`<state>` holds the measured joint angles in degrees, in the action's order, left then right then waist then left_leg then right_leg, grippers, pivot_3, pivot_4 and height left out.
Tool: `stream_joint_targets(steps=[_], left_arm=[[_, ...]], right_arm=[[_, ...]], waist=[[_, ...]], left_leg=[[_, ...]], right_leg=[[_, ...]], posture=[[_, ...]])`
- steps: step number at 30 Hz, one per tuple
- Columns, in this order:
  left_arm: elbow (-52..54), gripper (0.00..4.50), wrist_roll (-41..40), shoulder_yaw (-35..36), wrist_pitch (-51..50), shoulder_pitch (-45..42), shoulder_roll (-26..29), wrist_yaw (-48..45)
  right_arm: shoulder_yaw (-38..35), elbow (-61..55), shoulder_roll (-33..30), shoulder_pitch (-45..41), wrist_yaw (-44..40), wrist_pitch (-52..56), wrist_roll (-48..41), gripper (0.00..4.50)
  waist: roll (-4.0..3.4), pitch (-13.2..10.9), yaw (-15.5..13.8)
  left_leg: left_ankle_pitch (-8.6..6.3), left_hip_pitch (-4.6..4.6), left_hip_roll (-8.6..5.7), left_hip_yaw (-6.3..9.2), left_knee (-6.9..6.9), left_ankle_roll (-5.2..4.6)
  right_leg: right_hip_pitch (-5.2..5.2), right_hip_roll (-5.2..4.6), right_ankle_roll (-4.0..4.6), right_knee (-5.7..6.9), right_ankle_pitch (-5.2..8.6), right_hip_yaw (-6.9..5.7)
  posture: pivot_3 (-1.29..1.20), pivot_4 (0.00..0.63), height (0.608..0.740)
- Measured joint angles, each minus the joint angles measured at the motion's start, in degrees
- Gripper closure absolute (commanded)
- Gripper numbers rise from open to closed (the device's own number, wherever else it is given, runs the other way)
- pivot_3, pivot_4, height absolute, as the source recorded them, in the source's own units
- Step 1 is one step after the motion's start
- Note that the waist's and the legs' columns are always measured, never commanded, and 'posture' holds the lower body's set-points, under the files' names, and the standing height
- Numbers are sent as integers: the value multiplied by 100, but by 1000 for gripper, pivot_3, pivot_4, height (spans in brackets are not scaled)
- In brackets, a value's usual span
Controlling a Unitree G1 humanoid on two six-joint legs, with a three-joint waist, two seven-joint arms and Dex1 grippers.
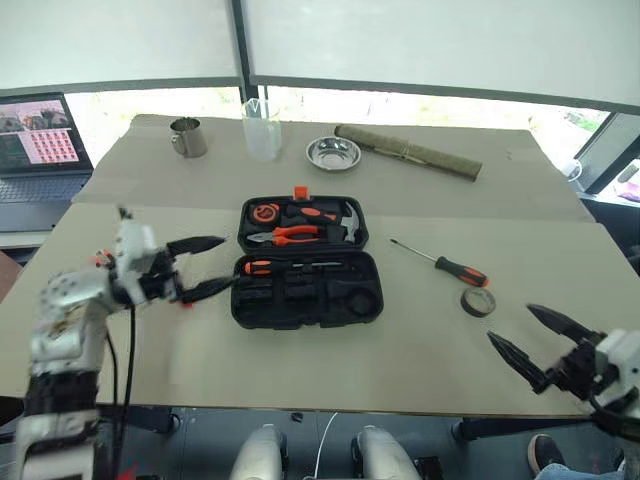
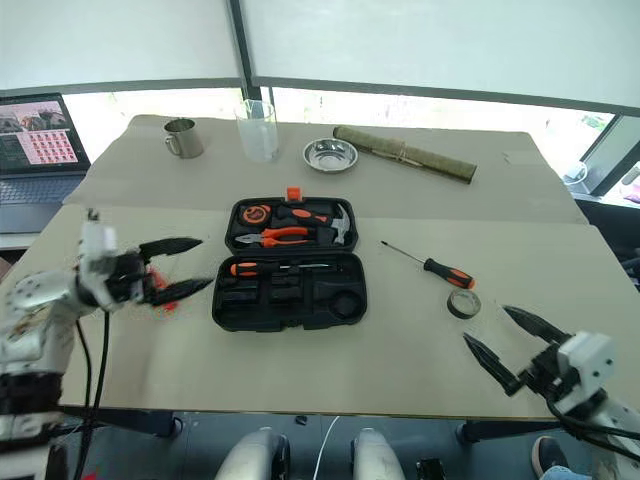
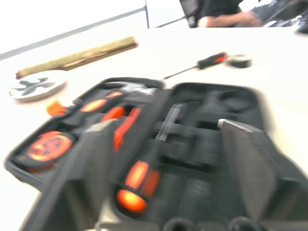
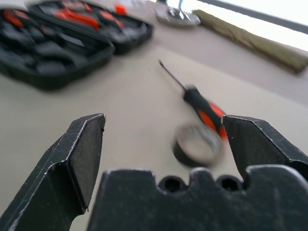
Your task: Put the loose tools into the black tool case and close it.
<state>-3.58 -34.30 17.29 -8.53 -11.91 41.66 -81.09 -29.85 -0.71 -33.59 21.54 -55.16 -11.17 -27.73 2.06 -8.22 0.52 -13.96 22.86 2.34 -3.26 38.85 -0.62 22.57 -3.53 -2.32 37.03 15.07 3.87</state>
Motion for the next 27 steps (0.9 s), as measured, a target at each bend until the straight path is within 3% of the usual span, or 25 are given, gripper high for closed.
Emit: stream_joint_targets(steps=[3,9,12,16,19,20,21,27], left_arm=[[508,56,-430,231,-334,452,150,-64],[774,56,-709,291,-780,732,138,153],[909,56,-739,146,-798,965,27,162],[940,56,-665,-15,-704,918,-92,196],[950,56,-638,-65,-666,727,-116,276],[959,0,-636,-65,-661,719,-116,292],[966,0,-630,-79,-661,714,-117,295],[1148,0,-613,-122,-643,832,-107,286]], right_arm=[[2,448,-196,-255,-123,-88,74,0],[775,819,-1209,-2446,-151,965,256,0],[1861,1713,-1551,-4099,-373,1912,863,0],[3095,3122,-1416,-5742,-582,2162,1881,0],[3646,3871,-1193,-6397,-610,2141,2453,0],[3818,4151,-1082,-6564,-605,2129,2617,529],[3894,4314,-1018,-6629,-595,2127,2712,599],[4071,5161,-868,-7049,-411,1770,3143,2664]], waist=[[-11,-7,40],[-26,-21,204],[-27,-25,211],[-26,-26,120],[-26,-26,58],[-27,-26,47],[-26,-26,35],[-26,-26,40]], left_leg=[[1,-23,17,-3,2,1],[10,-72,30,-14,-1,-2],[10,-59,30,-20,-9,-2],[10,-7,25,-29,-13,-2],[10,42,23,-30,-10,-1],[8,48,21,-32,-11,-1],[6,54,19,-35,-12,-1],[4,74,16,-40,-8,1]], right_leg=[[-17,6,4,-1,1,11],[-34,30,27,4,-15,29],[-16,34,37,5,-16,29],[33,38,40,8,-14,10],[79,36,37,9,-17,10],[83,31,37,8,-17,10],[87,29,36,5,-16,10],[104,13,25,2,-21,11]], posture=[[0,150,740],[0,150,740],[0,150,740],[0,150,740],[0,150,740],[0,150,740],[0,150,740],[0,150,740]])
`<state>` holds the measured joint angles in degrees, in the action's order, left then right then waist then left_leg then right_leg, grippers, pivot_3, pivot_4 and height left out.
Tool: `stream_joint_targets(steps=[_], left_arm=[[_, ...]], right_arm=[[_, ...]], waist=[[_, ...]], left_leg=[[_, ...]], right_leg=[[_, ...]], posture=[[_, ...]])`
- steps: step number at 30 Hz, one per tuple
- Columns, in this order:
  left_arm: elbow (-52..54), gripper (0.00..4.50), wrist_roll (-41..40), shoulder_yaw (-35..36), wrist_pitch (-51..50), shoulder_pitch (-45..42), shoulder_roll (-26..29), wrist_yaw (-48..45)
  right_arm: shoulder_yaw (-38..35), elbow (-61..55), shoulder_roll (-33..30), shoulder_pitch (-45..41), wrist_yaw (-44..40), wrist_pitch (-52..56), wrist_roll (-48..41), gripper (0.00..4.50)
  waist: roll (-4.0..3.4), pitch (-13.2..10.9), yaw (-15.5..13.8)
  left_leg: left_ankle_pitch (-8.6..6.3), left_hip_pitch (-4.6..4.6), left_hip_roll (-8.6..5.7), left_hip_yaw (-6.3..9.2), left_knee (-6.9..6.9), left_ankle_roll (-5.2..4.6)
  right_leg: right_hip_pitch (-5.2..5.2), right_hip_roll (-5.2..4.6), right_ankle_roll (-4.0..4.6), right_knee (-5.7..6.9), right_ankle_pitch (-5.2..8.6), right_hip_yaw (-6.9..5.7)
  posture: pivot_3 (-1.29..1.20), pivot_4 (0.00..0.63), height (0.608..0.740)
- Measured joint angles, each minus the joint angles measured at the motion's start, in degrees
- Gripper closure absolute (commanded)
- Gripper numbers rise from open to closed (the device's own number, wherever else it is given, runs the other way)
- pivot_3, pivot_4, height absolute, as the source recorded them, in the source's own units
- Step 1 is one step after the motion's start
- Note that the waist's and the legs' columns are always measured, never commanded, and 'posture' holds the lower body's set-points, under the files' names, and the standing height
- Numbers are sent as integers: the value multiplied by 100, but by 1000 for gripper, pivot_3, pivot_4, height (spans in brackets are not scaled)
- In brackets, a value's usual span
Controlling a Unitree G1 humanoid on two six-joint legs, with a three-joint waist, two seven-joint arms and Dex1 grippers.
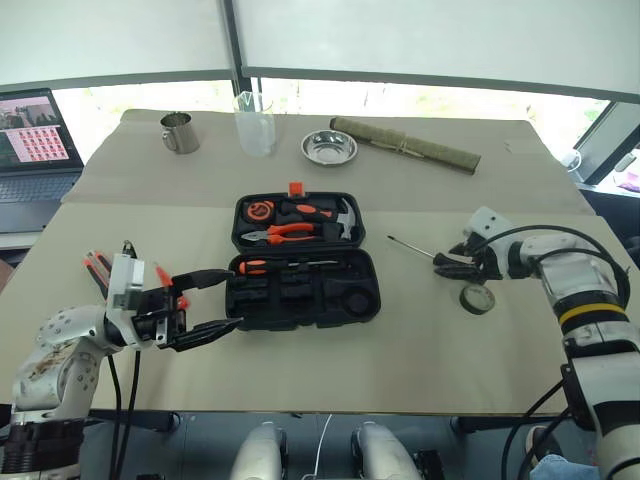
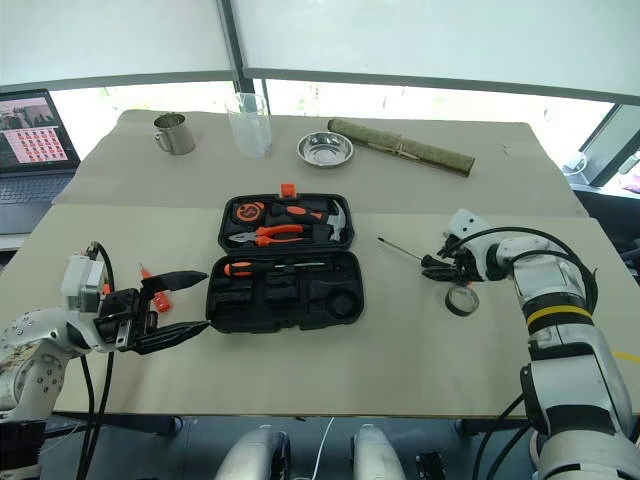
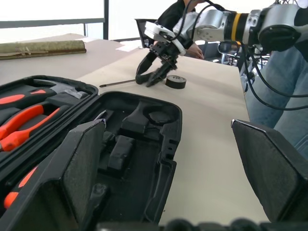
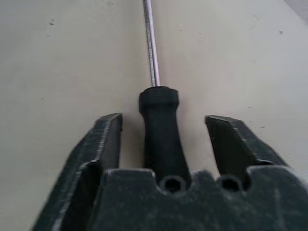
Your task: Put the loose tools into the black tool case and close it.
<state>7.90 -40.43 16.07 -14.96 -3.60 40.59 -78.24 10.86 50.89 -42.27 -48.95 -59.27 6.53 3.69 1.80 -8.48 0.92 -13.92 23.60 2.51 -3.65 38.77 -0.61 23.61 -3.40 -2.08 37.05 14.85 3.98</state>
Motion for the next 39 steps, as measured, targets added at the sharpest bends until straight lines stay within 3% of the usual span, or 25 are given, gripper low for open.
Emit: stream_joint_targets(steps=[3,4,8,12,16,22,30,39], left_arm=[[15,0,2,1,2,24,18,-2],[15,0,3,3,7,24,25,-1],[8,0,4,55,17,24,29,44],[5,0,-6,206,26,62,29,160],[-47,0,23,308,247,251,30,124],[-356,0,212,326,387,452,98,93],[-367,0,242,406,512,900,172,53],[-251,0,258,411,566,1046,173,136]], right_arm=[[-3,196,-11,-79,-4,-162,94,3624],[-4,247,-34,-106,-47,-242,130,3711],[-82,236,-262,-255,-483,-579,138,3711],[-299,-960,-305,-364,-1678,-590,-595,3711],[-76,-3206,154,-422,-2072,880,-1178,3711],[1040,-4567,1174,-433,-1579,2296,-936,3711],[2008,-4135,1632,-685,-1090,2311,-154,3711],[2216,-2831,1777,-1122,-1042,1260,461,3711]], waist=[[0,0,-5],[0,0,-2],[-8,-5,18],[-14,-9,125],[-15,-9,183],[-15,-9,106],[-14,-10,0],[-14,-10,27]], left_leg=[[2,-5,-1,-1,1,2],[2,-7,-3,-2,1,3],[2,-6,-3,-3,-1,2],[0,-8,13,16,-4,0],[0,-13,33,32,-6,0],[5,22,16,27,11,8],[7,23,6,-13,14,12],[8,22,12,-14,9,13]], right_leg=[[-2,2,0,5,0,-1],[-4,3,0,5,0,-1],[2,4,0,6,0,1],[6,14,2,11,-1,3],[11,25,10,20,-6,0],[60,11,11,59,-5,-1],[64,8,13,58,-4,-5],[66,17,19,61,0,-6]], posture=[[0,150,740],[0,150,740],[0,150,740],[0,150,740],[0,150,740],[0,150,740],[0,150,740],[0,150,740]])
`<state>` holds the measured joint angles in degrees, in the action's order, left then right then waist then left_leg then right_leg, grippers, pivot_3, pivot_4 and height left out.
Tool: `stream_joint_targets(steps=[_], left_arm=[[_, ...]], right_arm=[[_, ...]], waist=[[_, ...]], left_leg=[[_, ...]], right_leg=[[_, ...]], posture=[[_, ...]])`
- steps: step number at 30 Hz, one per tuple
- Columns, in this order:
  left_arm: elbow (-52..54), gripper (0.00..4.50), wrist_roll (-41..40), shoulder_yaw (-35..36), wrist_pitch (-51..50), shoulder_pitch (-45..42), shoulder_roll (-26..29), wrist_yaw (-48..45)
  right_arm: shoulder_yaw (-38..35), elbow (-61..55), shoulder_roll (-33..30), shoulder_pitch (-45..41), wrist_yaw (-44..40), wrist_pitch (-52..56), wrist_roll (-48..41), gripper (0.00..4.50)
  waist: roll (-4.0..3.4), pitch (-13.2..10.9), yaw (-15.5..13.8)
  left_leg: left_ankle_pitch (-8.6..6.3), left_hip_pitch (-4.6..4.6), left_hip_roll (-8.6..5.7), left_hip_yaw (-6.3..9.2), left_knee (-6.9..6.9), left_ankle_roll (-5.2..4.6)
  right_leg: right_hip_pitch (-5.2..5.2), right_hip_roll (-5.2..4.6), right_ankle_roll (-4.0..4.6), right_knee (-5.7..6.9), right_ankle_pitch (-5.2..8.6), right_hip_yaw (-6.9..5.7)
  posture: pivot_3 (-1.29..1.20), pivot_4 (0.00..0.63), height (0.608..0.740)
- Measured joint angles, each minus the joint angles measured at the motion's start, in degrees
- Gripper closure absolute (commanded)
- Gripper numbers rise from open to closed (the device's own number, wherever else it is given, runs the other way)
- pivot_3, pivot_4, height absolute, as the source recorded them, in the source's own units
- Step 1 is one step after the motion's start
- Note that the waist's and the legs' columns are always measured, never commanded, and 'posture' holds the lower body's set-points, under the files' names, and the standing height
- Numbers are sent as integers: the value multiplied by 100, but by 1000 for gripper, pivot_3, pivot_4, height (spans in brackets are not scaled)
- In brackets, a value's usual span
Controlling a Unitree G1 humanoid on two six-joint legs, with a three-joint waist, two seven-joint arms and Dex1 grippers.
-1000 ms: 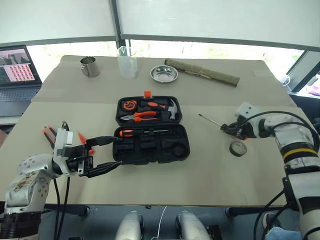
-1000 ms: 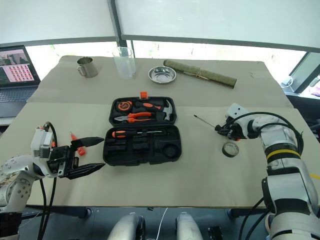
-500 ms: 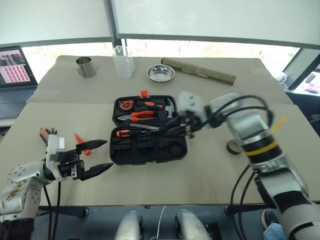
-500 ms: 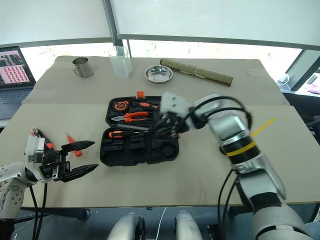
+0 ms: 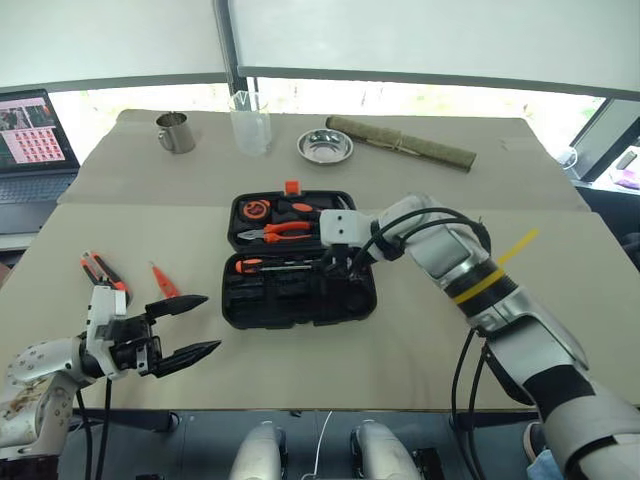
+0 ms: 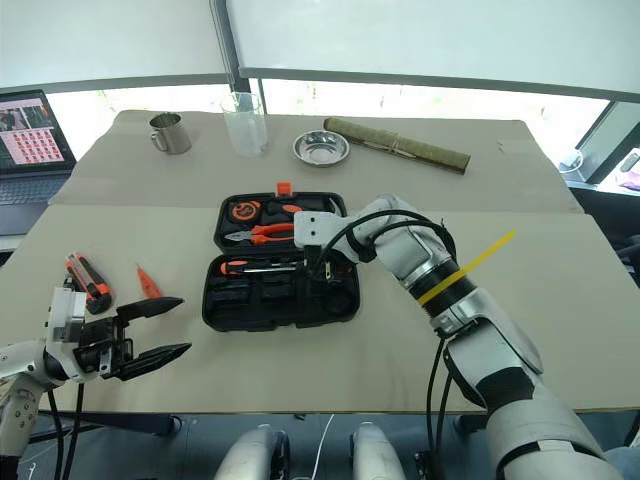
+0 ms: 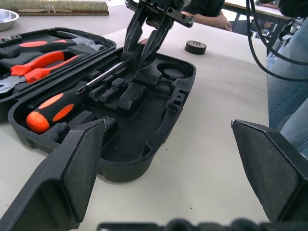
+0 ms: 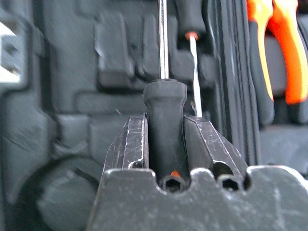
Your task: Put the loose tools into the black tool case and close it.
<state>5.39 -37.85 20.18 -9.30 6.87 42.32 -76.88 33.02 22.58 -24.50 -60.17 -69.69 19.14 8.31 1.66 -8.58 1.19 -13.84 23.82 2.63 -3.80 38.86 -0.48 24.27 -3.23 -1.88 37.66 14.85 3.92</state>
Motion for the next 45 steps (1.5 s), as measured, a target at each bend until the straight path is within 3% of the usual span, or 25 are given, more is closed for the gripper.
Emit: stream_joint_targets(steps=[13,15,21,27,32,39,45], left_arm=[[130,0,-1,1,58,83,0,149],[130,0,-1,5,60,83,0,162],[115,0,1,101,77,83,2,166],[78,0,65,101,92,32,1,189],[0,0,89,103,160,21,1,194],[-40,0,175,103,164,-49,1,227],[-43,0,184,103,162,-86,3,237]], right_arm=[[-33,508,386,-67,12,-319,280,3711],[-32,584,390,-66,-5,-318,302,2701],[-209,588,385,-66,-100,-317,215,768],[-931,48,330,-168,-1166,27,-957,768],[-1264,-149,275,303,-1225,116,-1371,2116],[-1278,255,687,938,-443,-580,-1199,4480],[-1265,819,862,928,-16,-1024,-953,4480]], waist=[[0,0,31],[0,0,42],[0,0,47],[0,0,80],[2,1,84],[2,1,142],[2,1,137]], left_leg=[[0,-2,2,1,-1,0],[0,-2,2,2,-1,0],[0,-2,1,2,-2,0],[0,-2,7,10,-4,0],[0,-4,7,13,-2,0],[0,-4,6,13,-3,1],[0,-4,5,13,-3,1]], right_leg=[[0,1,1,4,1,0],[-1,1,1,3,1,-1],[-1,-1,1,2,1,-1],[-2,3,2,3,1,-3],[-10,0,1,1,1,-7],[-1,3,2,9,1,-5],[-3,1,2,8,1,-5]], posture=[[0,150,740],[0,150,740],[0,150,740],[0,150,740],[0,150,740],[0,150,740],[0,150,740]])
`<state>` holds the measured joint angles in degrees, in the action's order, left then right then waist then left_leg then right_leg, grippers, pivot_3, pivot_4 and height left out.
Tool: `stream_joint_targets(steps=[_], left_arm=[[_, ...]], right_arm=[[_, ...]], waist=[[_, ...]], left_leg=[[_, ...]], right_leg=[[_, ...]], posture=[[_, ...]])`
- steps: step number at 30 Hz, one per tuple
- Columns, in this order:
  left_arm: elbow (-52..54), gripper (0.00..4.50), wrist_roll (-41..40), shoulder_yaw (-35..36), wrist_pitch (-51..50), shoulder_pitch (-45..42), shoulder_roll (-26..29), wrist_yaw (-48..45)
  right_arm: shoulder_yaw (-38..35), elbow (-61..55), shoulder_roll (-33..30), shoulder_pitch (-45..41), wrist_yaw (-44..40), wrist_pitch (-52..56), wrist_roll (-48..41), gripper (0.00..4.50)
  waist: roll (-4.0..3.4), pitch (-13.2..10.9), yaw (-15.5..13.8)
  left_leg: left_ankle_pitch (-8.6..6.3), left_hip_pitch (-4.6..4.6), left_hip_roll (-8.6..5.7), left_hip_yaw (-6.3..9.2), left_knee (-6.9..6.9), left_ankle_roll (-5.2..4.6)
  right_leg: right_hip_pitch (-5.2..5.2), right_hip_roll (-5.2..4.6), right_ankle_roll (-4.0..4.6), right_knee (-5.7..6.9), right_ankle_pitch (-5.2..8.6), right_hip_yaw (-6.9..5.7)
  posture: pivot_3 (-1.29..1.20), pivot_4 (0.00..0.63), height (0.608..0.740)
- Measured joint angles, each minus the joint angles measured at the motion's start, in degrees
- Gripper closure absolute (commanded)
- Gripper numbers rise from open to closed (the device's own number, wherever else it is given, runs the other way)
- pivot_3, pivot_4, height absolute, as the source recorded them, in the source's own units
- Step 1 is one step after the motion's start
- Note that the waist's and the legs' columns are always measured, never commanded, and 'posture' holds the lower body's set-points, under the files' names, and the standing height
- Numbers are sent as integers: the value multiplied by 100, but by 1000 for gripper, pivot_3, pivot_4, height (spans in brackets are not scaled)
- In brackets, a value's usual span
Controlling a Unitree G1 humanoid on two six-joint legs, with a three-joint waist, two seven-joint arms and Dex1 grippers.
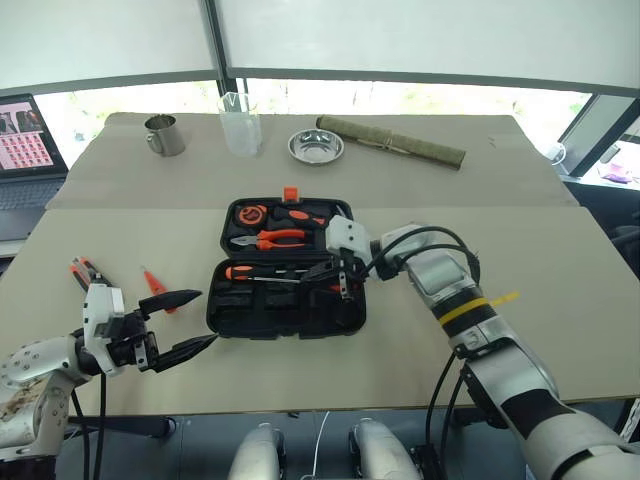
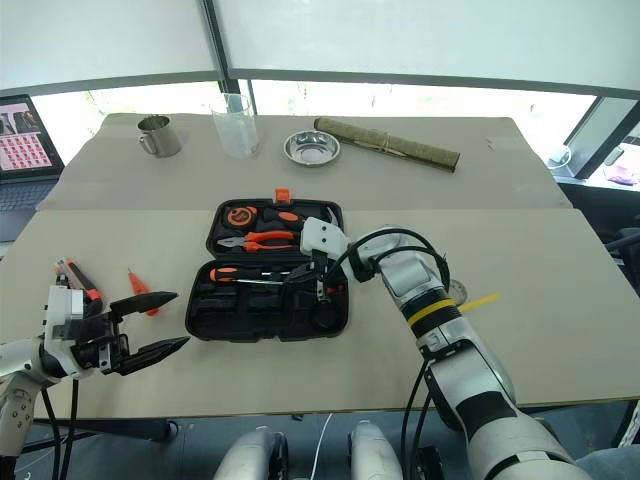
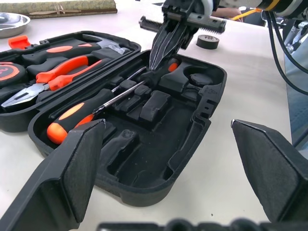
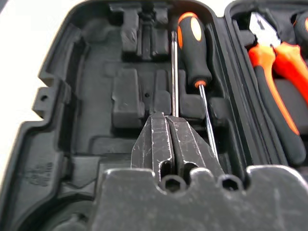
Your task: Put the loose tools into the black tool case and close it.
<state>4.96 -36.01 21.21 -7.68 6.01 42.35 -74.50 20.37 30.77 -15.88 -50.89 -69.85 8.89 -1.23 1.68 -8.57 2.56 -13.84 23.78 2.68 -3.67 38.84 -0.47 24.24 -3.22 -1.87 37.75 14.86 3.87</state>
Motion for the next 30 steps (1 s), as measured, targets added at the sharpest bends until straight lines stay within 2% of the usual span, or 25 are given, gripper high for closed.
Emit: stream_joint_targets(steps=[7,15,21,25,30], left_arm=[[-21,0,230,-4,43,-70,38,99],[-64,0,308,1,48,-54,43,237],[100,0,225,60,-18,124,12,467],[138,0,53,399,-104,305,-2,640],[166,0,-69,1390,-112,1131,-261,1074]], right_arm=[[77,702,191,-298,363,-471,292,4480],[205,779,284,-351,382,-787,534,4480],[-94,891,412,-200,638,-1372,380,4480],[-637,473,156,-64,429,-1450,-239,3427],[-1476,-1273,-801,1165,-294,-930,-1442,1707]], waist=[[0,0,7],[4,3,18],[4,2,86],[5,1,81],[8,3,-2]], left_leg=[[1,-8,0,0,-1,1],[0,-31,6,5,-5,2],[0,-31,13,21,-11,2],[0,-25,9,25,-10,2],[-12,-24,12,27,-21,-2]], right_leg=[[-4,2,1,5,0,0],[-15,1,4,13,2,4],[-5,2,10,25,5,7],[-5,-11,9,22,5,5],[-17,-22,7,-14,4,1]], posture=[[0,150,740],[0,150,740],[0,150,740],[0,150,740],[0,150,740]])
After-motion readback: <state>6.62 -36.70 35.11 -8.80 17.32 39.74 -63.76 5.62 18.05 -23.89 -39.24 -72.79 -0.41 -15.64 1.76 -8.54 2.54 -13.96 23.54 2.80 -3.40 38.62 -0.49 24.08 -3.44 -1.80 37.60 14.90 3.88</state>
